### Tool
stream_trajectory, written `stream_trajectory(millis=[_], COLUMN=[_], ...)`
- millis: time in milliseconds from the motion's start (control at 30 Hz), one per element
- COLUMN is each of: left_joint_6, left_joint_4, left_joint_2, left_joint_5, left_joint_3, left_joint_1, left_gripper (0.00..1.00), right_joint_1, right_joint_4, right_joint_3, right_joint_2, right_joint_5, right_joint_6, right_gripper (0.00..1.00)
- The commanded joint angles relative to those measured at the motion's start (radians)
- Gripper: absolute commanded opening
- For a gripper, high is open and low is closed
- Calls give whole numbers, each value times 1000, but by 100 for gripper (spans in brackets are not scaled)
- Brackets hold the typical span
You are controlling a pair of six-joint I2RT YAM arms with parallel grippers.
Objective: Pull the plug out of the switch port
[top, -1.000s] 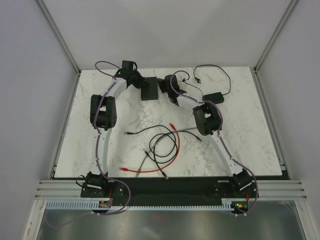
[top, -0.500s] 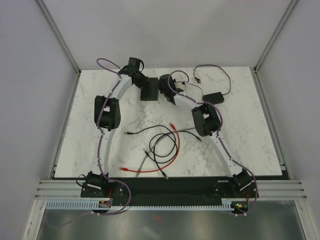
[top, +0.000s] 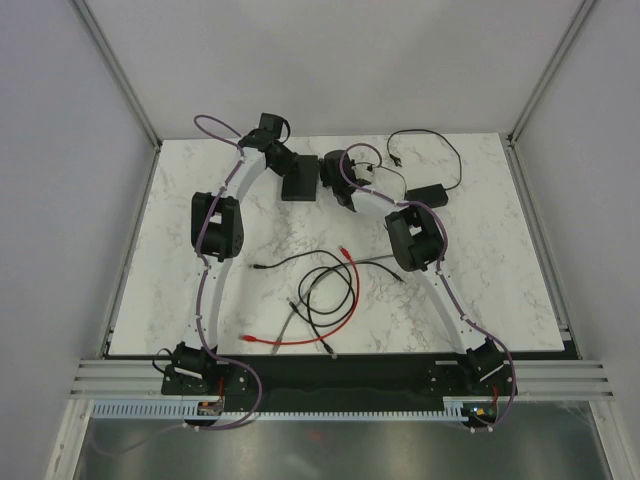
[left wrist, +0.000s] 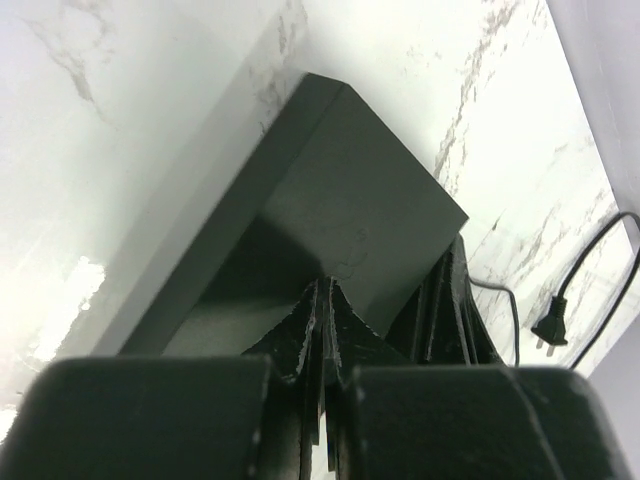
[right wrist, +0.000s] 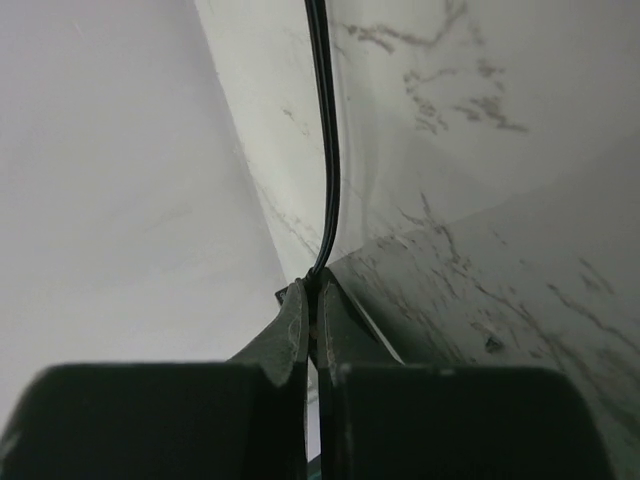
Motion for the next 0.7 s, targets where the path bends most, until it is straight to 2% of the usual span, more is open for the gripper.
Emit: stream_trajectory(millis=[0, 33, 67, 100, 133, 167, 233, 300, 400, 433, 500, 567, 633, 667], left_joint_6=[-1, -3, 0, -1, 0, 0, 2, 8, 33, 64, 111, 201, 276, 299], left_joint_4=[-163, -161, -163, -163, -163, -165, -163, -163, -163, -128, -58, 103, 296, 343], left_joint_2=[82, 81, 82, 81, 82, 82, 84, 85, 84, 73, 1, -82, -230, -269], left_joint_5=[-145, -150, -150, -150, -150, -148, -152, -164, -175, -141, -89, -90, -112, -118], left_joint_3=[-7, -7, -6, -6, -4, -3, -3, 2, 8, -24, -90, -240, -413, -447], left_joint_1=[22, 23, 22, 22, 22, 22, 22, 17, 14, 17, 31, 31, 32, 37], left_gripper=[2, 2, 2, 2, 2, 2, 2, 2, 2, 2, 2, 2, 2, 2], right_joint_1=[-69, -69, -72, -94, -101, -112, -120, -121, -111, -106, -100, -97, -97, -95], right_joint_4=[123, 151, 100, 11, -100, -111, -117, -134, -81, 11, 44, 130, 190, 225], right_joint_3=[-80, -78, -54, 41, 81, 67, 34, 123, 111, 105, 152, 149, 142, 114], right_joint_2=[20, 29, 32, 25, 14, -27, -53, -11, 28, 40, 95, 126, 141, 150], right_joint_5=[132, 120, 120, 123, 185, 213, 228, 178, 75, 51, -48, -119, -224, -253], right_joint_6=[234, 243, 188, 110, -46, -102, -162, -216, -167, -175, -228, -285, -305, -310], right_gripper=[0, 0, 0, 0, 0, 0, 0, 0, 0, 0, 0, 0, 0, 0])
